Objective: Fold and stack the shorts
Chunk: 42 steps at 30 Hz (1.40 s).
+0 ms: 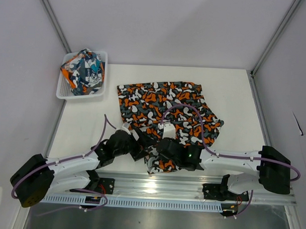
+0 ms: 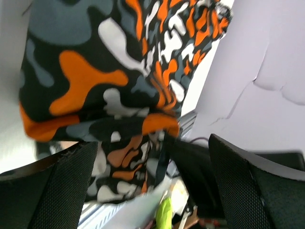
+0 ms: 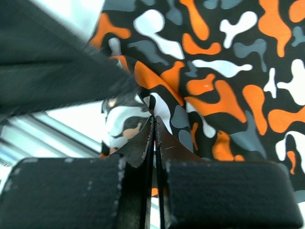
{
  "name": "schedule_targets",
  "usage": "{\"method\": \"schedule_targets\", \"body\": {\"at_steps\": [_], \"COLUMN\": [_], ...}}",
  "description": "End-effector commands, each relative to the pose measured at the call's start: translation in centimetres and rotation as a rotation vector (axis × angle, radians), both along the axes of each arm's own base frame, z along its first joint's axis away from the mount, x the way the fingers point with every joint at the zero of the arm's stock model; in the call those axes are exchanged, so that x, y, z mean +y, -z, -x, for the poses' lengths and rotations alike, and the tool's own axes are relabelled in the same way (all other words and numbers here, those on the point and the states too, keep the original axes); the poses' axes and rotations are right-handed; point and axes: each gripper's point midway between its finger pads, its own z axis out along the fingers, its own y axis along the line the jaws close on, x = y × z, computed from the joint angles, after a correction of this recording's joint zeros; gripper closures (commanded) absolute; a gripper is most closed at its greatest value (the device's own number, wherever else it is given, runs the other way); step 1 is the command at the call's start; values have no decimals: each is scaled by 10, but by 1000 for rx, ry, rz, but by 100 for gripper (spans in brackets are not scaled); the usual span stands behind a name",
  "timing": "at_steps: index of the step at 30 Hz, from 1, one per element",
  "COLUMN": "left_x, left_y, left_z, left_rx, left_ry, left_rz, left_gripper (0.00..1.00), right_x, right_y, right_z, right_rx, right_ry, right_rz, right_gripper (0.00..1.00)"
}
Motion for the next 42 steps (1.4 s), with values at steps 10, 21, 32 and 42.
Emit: {"method": "schedule_targets", "body": {"at_steps": [10,21,32,42], "left_x": [9,44,24,22], "left_y": [-1,-19,-11,-10], "left_z": [-49,-70,-78,-69], "left_rx": [-131,-266,-264,-261], "left_ry": [-189,-325,-290,-276], "left_rz": [-105,-238,-240,-234], "left_gripper": [1,1,2,2], "right_x": [6,0,11,25], "right_y": [-26,-18,1,12], "right_z": [21,41,43,57], "right_rx": [-77,-80,-124,-166], "right_ry": [-1,-25,16,-13], "right_rz": [-87,-63,85,155], "right_gripper": [100,100,78,36]}}
